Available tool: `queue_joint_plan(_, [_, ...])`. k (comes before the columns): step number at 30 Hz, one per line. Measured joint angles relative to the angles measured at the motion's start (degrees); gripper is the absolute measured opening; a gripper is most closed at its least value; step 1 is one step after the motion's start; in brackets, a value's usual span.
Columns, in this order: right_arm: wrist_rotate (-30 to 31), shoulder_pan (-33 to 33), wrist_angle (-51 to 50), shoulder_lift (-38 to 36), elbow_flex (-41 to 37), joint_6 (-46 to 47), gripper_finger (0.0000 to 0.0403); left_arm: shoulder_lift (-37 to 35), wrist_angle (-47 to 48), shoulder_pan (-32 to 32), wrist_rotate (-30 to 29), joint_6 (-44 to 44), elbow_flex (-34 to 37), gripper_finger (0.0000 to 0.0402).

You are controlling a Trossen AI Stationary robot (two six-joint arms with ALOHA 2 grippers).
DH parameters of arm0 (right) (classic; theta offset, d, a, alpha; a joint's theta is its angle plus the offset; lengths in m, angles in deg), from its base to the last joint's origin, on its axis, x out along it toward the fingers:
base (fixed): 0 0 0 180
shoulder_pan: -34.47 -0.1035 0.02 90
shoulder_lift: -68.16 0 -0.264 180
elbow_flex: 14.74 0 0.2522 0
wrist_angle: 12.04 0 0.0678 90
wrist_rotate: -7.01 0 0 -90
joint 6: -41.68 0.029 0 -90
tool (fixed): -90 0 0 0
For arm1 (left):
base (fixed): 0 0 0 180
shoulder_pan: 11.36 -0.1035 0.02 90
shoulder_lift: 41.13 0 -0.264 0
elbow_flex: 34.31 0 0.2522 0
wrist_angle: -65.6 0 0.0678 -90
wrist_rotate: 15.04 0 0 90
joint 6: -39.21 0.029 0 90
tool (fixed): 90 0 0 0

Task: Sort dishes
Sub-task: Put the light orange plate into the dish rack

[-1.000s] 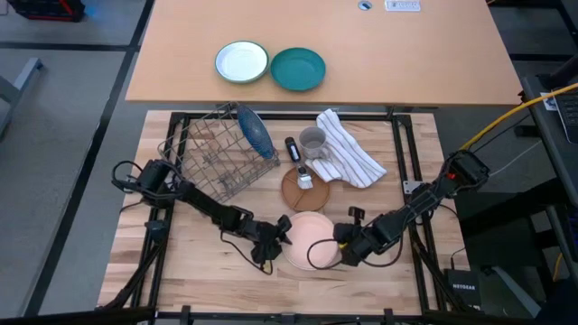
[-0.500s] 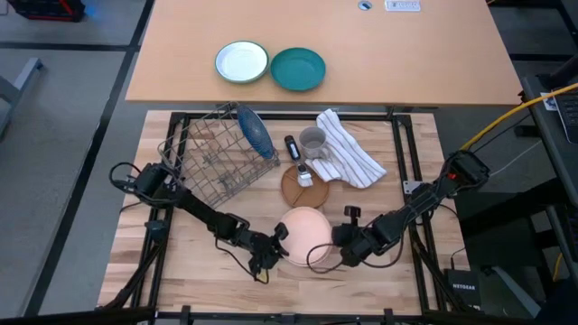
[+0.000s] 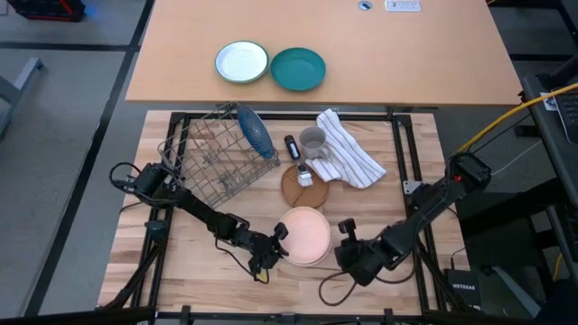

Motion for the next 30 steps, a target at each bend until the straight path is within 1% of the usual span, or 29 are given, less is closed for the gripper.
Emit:
queue_joint_plan(7, [-3.1,0.6,3.9,0.0,0.0,0.3,0.0010,0.0,0.0,0.0,0.0,-0.5,0.0,0.0004])
queue_joint_plan(9, [-4.9,1.2,4.2,0.0,0.0,0.0,0.0018,0.0,0.0,0.0,0.0,-0.8,0.0,0.0004])
queue_joint_plan(12, [-6.9,1.9,4.4,0.0,0.0,-0.1,0.0048,0.0,0.0,0.0,0.0,-0.7,0.0,0.0006])
queue_joint_plan(15, [-6.6,2.1,4.4,0.0,0.0,-0.5,0.0088,0.0,0.0,0.0,0.0,-0.8,0.0,0.0005])
queue_joint_plan(17, [-6.0,2.2,4.5,0.0,0.0,-2.6,0.0113,0.0,0.0,0.0,0.0,-0.7,0.0,0.0004])
queue_joint_plan(21, [-6.1,2.1,4.6,0.2,0.0,-4.9,0.0143,0.0,0.0,0.0,0.0,-0.7,0.0,0.0008])
queue_joint_plan(25, [-6.0,2.1,5.2,2.2,0.0,-6.4,0.0147,0.0,0.0,0.0,0.0,-0.8,0.0,0.0005])
queue_joint_plan(30, [-5.9,2.1,8.2,6.4,0.0,-12.1,0.0141,0.0,0.0,0.0,0.0,-0.7,0.0,0.0006])
